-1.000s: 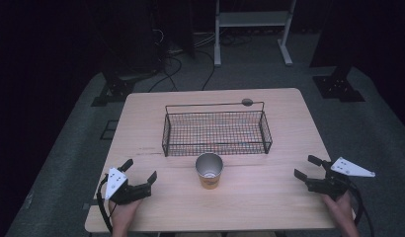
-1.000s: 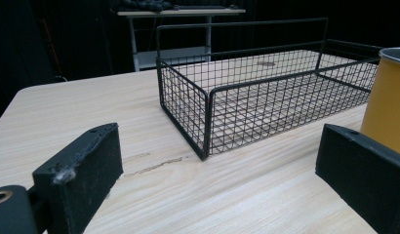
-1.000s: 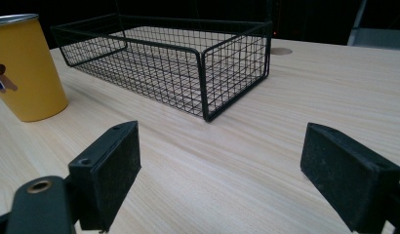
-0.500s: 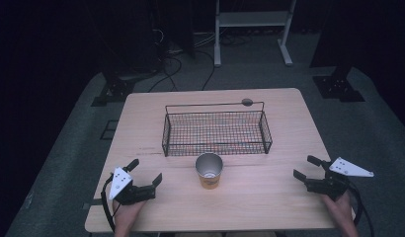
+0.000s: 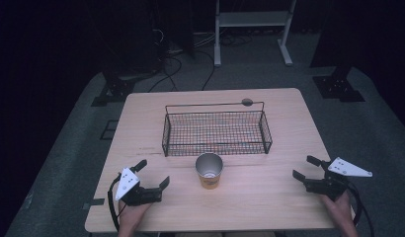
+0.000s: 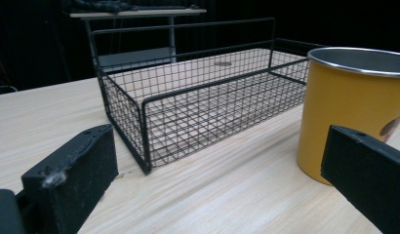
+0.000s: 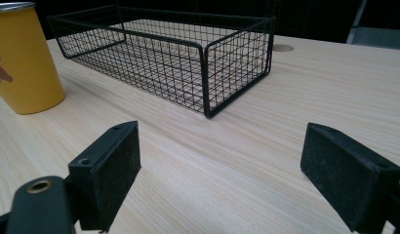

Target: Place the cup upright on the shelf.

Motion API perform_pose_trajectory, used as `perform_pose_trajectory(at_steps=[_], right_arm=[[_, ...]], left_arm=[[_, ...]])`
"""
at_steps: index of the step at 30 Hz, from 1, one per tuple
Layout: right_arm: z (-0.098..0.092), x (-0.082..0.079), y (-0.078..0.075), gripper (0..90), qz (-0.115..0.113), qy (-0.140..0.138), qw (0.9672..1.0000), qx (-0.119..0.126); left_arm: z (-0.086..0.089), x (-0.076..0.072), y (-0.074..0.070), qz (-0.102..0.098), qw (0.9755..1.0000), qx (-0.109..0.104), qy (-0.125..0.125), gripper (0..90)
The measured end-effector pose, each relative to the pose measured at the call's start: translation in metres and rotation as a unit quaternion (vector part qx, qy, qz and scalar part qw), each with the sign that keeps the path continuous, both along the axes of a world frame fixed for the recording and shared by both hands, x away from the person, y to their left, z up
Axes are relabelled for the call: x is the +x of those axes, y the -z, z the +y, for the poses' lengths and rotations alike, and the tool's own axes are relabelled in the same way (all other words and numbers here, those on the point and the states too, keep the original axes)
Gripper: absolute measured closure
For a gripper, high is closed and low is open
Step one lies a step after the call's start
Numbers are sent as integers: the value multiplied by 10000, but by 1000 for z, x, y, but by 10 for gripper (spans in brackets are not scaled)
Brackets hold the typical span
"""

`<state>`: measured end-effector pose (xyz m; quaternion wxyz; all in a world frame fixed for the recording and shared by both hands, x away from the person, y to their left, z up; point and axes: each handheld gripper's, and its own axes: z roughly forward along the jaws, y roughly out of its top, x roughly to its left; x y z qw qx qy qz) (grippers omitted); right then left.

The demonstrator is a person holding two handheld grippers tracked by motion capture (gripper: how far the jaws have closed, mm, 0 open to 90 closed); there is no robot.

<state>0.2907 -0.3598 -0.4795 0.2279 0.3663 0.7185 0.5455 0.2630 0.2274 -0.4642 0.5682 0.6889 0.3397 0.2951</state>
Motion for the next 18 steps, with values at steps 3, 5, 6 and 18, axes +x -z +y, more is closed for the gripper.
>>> perform_pose_trajectory(at_steps=[3, 5, 6, 18], right_arm=[[0, 0, 0, 137, -1, 3, 10000, 0], [0, 0, 0, 137, 1, 3, 10000, -1], [0, 0, 0, 137, -1, 5, 10000, 0], [0, 0, 0, 137, -9, 0, 10000, -2]], left_arm=[[-2, 0, 0, 0, 10000, 14, 64, 0], [-5, 0, -1, -12, 9999, 19, 129, 0], [-6, -1, -1, -19, 9999, 25, 143, 0], [-16, -2, -2, -68, 9993, 5, 359, 0]])
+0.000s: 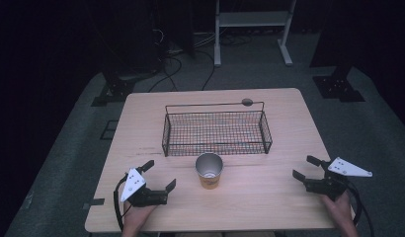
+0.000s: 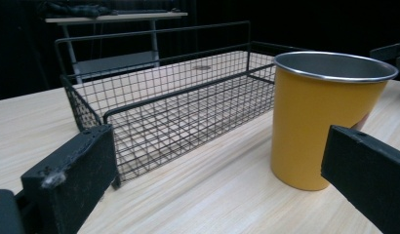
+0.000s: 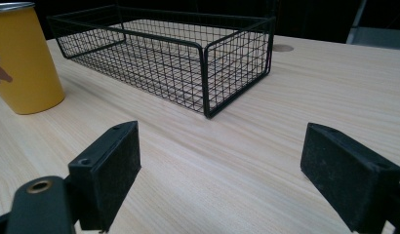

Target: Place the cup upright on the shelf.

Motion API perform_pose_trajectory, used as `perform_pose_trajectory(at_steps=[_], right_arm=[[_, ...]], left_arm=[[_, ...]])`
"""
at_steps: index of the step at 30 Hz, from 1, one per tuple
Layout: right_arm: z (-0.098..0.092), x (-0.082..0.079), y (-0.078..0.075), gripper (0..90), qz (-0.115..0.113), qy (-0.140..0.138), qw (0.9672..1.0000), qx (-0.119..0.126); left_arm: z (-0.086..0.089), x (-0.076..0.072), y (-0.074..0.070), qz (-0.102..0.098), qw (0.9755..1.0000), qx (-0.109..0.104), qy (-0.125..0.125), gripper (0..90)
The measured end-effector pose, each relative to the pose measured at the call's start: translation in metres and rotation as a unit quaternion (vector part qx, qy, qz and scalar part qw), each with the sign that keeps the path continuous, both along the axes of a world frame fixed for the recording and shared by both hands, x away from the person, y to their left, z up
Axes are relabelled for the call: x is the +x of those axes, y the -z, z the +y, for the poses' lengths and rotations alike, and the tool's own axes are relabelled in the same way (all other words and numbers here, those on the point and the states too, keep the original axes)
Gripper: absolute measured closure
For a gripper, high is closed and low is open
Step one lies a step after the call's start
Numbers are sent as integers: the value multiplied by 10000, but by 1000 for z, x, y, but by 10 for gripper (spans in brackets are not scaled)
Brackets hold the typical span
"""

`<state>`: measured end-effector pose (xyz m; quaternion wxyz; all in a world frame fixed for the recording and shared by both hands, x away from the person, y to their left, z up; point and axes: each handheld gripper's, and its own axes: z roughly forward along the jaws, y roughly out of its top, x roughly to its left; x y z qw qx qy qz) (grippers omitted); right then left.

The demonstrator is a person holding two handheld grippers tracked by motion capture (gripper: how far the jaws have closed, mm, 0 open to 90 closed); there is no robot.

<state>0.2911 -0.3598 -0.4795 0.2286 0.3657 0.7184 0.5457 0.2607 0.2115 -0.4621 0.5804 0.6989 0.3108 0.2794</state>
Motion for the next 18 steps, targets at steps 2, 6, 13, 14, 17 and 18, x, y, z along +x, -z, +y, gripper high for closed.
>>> perform_pose_trajectory(at_steps=[2, 6, 13, 14, 17, 18], right_arm=[[0, 0, 0, 137, 6, 3, 10000, 6], [0, 0, 0, 137, 9, 5, 10000, 10], [0, 0, 0, 137, 10, 7, 10000, 12], [0, 0, 0, 137, 10, 6, 10000, 12], [0, 0, 0, 137, 11, 7, 10000, 14], [0, 0, 0, 137, 11, 7, 10000, 12]], left_arm=[[-2, 0, 0, -11, 10000, 25, 48, 0], [-8, -1, 0, -23, 9999, 29, 140, 0], [-16, -2, 0, -19, 9995, 69, 315, 0], [-18, -2, 0, -23, 9994, 82, 346, 0], [-21, -2, 1, -13, 9990, 92, 441, 0], [-22, -2, 1, -7, 9988, 104, 468, 0]])
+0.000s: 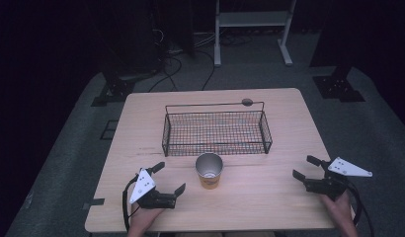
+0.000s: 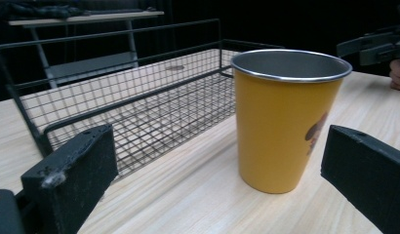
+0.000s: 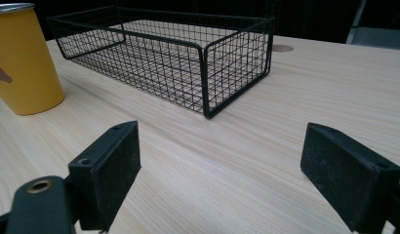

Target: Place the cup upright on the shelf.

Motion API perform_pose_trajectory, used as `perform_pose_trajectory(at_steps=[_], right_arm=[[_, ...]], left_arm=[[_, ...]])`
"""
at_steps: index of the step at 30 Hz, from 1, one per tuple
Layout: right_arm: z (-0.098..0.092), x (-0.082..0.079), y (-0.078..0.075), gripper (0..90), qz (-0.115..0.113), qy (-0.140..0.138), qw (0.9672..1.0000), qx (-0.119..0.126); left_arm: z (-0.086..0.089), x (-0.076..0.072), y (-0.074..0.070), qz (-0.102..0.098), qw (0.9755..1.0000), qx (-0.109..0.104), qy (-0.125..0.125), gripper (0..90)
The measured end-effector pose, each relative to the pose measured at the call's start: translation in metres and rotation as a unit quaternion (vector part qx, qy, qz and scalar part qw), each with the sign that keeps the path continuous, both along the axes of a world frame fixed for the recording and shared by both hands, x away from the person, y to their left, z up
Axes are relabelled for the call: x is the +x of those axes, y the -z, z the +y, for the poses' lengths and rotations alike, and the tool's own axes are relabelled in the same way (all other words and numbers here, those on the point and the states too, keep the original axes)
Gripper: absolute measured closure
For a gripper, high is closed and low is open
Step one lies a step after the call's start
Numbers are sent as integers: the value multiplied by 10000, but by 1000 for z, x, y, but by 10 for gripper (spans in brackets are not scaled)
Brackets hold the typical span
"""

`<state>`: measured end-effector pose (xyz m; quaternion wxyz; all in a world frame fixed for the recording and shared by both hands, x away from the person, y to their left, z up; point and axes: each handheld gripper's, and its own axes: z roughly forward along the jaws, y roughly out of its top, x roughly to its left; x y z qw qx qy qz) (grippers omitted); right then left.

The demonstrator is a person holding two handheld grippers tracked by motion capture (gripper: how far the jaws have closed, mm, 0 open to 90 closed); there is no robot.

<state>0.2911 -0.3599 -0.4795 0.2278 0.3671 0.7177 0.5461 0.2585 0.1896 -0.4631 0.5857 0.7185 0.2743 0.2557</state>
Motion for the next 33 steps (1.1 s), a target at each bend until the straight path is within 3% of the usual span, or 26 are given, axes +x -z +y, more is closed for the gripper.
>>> perform_pose_trajectory(at_steps=[15, 33], right_arm=[[0, 0, 0, 137, 2, 6, 10000, 10], [0, 1, 0, 137, 11, 8, 10000, 2]], left_arm=[[-10, -2, 0, 8, 9997, 41, 247, 0], [-42, 6, -1, 151, 9972, 249, 686, 0]])
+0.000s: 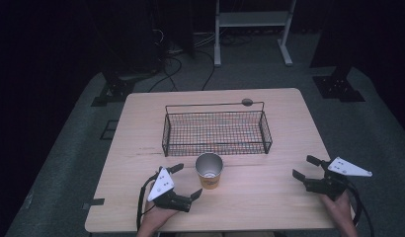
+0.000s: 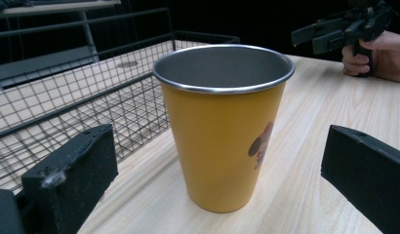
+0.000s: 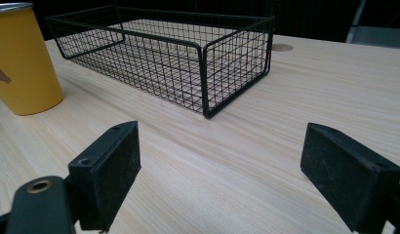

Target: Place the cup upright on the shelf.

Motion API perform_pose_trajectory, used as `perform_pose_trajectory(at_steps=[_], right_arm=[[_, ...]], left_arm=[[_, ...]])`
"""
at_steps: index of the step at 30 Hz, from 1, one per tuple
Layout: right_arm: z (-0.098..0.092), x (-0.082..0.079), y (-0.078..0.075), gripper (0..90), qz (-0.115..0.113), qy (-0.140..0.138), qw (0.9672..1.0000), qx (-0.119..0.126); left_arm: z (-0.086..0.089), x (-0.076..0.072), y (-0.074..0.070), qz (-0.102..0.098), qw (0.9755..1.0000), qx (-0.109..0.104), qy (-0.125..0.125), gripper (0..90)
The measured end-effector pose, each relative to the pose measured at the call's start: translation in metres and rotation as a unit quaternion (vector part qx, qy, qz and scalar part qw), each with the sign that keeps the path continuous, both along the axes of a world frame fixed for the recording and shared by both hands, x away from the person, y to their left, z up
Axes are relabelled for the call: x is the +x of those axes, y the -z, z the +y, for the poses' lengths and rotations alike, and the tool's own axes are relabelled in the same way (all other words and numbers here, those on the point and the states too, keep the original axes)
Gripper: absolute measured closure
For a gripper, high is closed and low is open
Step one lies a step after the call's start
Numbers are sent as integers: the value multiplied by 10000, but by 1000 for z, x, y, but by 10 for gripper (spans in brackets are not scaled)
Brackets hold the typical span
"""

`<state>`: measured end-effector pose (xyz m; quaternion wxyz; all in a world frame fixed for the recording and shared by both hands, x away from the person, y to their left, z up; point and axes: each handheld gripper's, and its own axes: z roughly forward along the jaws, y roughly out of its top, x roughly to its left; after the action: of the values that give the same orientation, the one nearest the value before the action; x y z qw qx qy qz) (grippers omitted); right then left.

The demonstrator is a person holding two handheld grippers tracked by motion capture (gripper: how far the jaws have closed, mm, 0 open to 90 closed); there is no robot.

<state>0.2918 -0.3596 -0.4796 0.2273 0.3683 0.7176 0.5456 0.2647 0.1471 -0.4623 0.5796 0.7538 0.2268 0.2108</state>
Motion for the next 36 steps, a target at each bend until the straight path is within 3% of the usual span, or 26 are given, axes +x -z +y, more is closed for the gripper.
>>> perform_pose_trajectory(at_steps=[12, 36], right_arm=[[0, 0, 0, 137, 6, -4, 10000, 8], [0, 0, 0, 137, 5, -21, 10000, 3]], left_arm=[[-17, 13, 6, 237, 9997, 56, 0, 0], [-43, 33, 6, 346, 9993, 108, -20, 0]])
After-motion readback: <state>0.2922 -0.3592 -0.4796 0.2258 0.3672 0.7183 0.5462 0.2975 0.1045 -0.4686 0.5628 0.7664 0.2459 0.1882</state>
